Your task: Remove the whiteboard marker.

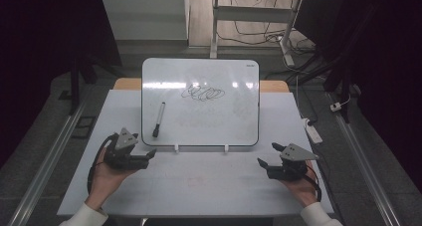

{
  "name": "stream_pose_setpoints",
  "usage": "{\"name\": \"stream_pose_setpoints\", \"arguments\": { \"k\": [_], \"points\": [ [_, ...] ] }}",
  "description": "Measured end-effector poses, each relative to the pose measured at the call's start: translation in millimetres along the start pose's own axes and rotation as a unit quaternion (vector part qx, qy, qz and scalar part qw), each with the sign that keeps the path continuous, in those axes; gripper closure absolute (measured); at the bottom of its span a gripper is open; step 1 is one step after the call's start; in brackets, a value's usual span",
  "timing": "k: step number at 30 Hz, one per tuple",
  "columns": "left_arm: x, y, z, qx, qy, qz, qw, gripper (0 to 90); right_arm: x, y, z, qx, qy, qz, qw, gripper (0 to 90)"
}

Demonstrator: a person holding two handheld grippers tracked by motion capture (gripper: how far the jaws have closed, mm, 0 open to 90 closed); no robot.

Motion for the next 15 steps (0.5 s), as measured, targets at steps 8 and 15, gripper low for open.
{"name": "stream_pose_setpoints", "arguments": {
  "k": [8, 15],
  "points": [
    [16.5, -12.6, -37.9, 0.002, 0.004, -0.012, 0.9999, 20.4, 4.0, -1.5, 1.5, 0.002, -0.007, 0.000, 1.0000, 23.5],
    [40.3, -23.4, -63.8, -0.006, 0.004, -0.033, 0.9994, 23.1, 6.4, -2.7, 3.4, 0.003, -0.013, -0.002, 0.9999, 23.8]
  ]
}}
Point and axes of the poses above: each handheld gripper's, and its own axes: x roughly forward along the jaws, z roughly out of its underside, y roughly to its right, the point moved 1 cm from there along x, roughly forward along the jaws, and after that the axes turned 2 degrees about y, right-handed, at the moved point
